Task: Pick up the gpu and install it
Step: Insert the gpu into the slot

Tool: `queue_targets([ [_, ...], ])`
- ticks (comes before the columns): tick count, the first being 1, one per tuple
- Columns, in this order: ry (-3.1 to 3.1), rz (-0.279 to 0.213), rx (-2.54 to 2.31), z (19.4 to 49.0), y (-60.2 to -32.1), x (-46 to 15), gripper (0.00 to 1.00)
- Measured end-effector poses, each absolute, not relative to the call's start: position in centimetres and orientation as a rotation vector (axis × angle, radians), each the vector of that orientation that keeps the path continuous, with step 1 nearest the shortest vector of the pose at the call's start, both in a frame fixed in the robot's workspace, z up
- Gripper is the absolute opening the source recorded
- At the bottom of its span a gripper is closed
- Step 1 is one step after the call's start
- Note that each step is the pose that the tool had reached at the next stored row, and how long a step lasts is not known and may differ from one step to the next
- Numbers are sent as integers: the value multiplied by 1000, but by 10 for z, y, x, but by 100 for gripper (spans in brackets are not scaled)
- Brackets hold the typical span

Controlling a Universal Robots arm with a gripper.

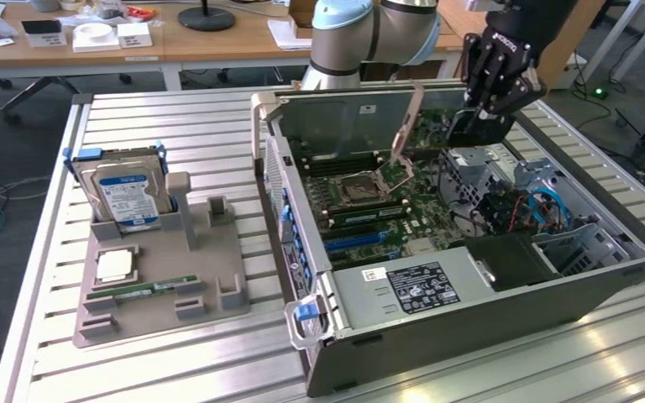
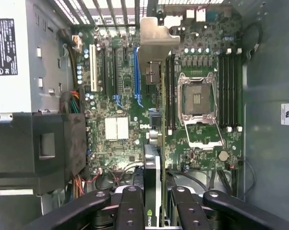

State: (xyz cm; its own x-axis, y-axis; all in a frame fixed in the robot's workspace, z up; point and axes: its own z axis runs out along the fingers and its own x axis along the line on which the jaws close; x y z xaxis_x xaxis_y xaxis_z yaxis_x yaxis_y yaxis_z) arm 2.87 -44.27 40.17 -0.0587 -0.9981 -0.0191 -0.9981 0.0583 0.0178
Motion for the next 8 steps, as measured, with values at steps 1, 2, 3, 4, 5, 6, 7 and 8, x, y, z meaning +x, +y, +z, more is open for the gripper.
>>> queue_targets([
  [1, 2280, 36, -2154, 401, -443, 28, 27],
  [2, 2276, 32, -2155, 399, -442, 28, 27],
  [3, 2272, 28, -2155, 398, -442, 27, 27],
  [4, 2269, 25, -2156, 397, -442, 26, 27],
  [5, 2269, 23, -2156, 396, -442, 24, 27],
  [6, 2269, 22, -2157, 396, -442, 23, 27],
  [7, 2269, 21, -2157, 395, -442, 22, 27],
  [8, 2269, 21, -2157, 394, -442, 20, 27],
])
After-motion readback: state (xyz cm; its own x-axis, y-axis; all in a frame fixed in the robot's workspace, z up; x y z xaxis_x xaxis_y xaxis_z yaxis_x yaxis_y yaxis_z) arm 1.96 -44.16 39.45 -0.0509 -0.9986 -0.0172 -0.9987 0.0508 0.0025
